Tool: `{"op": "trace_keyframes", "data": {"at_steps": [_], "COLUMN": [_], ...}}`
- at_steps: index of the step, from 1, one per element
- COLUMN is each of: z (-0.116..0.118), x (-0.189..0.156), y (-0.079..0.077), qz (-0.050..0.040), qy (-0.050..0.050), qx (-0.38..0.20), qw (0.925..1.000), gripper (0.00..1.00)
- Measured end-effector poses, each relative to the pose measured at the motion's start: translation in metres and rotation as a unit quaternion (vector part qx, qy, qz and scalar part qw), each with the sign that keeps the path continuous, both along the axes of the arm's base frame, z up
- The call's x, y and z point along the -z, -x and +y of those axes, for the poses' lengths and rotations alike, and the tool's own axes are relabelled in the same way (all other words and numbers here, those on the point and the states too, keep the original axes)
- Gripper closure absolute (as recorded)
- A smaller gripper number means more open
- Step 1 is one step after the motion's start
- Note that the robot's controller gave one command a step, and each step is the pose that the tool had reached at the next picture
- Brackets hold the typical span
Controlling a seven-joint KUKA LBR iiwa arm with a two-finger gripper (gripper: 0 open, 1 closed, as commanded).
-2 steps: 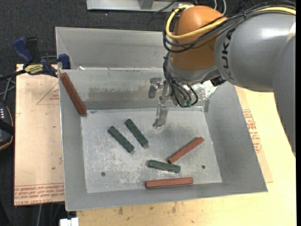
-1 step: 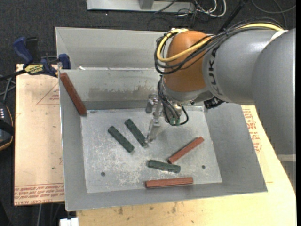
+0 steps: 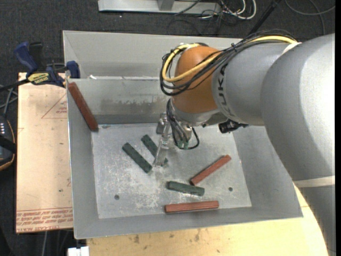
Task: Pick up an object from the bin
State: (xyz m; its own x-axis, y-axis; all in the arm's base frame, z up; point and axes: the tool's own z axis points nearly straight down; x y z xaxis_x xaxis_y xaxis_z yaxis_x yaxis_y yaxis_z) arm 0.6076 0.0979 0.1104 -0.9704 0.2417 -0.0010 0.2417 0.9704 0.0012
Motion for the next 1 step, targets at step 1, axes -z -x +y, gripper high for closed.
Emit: {"op": "trace_keyframes", "data": {"at_steps": [1], "z": [-0.0261], "x": [0.0389], "y": [-0.0169], "qz": [-0.0005], "qy": [-0.001], "qx": [-0.032], "qw": [0.9995], "gripper": [1.0]}}
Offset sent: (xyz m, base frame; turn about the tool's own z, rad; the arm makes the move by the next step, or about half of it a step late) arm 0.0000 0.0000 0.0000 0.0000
